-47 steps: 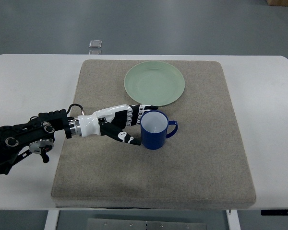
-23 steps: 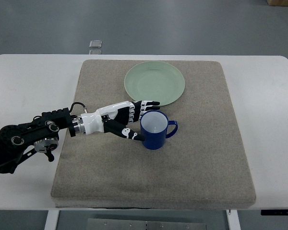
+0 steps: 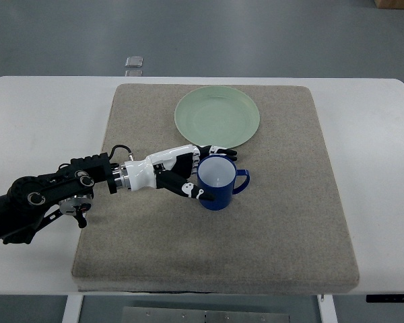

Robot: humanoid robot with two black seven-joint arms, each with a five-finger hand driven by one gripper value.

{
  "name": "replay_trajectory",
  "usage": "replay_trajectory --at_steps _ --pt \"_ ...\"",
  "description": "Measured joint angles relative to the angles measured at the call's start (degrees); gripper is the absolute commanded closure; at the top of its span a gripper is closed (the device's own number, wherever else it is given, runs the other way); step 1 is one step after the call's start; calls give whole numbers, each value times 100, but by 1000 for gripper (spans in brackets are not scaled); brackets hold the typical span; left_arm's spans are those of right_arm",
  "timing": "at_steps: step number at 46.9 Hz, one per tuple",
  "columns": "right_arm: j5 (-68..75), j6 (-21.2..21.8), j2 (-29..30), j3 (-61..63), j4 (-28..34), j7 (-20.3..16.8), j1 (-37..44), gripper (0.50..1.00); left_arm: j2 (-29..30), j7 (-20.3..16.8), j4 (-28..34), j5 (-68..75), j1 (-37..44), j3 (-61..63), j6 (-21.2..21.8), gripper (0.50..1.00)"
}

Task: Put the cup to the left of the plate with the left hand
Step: 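Wrap the left hand fingers around the blue mug body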

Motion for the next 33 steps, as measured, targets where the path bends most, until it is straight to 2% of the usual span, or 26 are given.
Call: replay_trajectory --at_steps 9,21,31,33 --pt "0 2 0 0 0 0 -1 566 -1 8 1 9 -6 5 30 838" --pt "0 2 0 0 0 0 0 566 -1 16 22 16 -39 8 38 885" --pt "0 2 0 0 0 0 0 566 -36 25 109 7 -40 1 38 892" --pt "0 2 0 0 0 0 0 566 -36 25 109 10 -40 2 38 928"
